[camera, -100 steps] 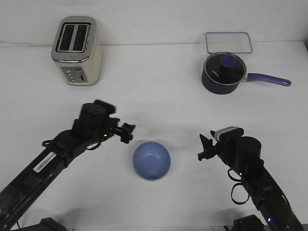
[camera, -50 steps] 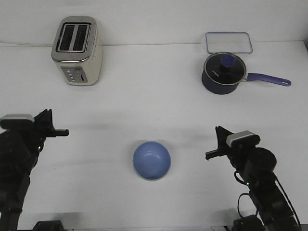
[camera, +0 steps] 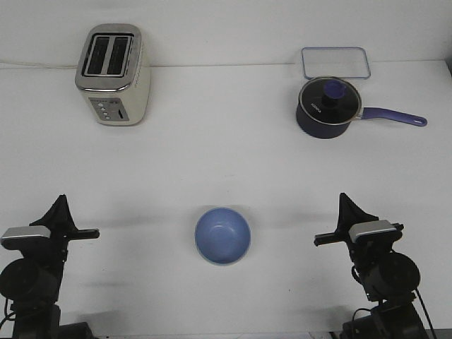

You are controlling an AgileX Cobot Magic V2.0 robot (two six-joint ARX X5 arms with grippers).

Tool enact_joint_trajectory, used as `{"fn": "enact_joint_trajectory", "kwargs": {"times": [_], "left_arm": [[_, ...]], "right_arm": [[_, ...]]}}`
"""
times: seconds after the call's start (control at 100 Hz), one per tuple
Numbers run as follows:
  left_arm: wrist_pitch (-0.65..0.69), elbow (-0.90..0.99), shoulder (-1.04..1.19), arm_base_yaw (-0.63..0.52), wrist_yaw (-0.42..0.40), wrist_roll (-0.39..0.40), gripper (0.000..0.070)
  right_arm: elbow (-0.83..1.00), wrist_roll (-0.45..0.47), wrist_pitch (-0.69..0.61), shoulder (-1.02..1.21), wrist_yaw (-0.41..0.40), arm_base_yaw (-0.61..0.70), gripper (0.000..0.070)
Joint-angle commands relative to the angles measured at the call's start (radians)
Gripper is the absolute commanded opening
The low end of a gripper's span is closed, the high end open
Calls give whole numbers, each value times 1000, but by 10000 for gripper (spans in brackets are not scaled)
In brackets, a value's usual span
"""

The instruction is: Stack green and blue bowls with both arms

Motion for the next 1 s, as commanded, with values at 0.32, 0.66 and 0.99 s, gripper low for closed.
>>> {"fn": "enact_joint_trajectory", "kwargs": {"times": [0.32,0.66,0.99], "left_arm": [[14,13,-6,3,2,2,12],[11,12,-26,-3,1,6,12],[70,-258,-211,-153,-1,-16,12]], "right_arm": [[2,-5,14,3,3,2,0],[2,-5,14,3,3,2,0],[2,-5,14,3,3,2,0]]}}
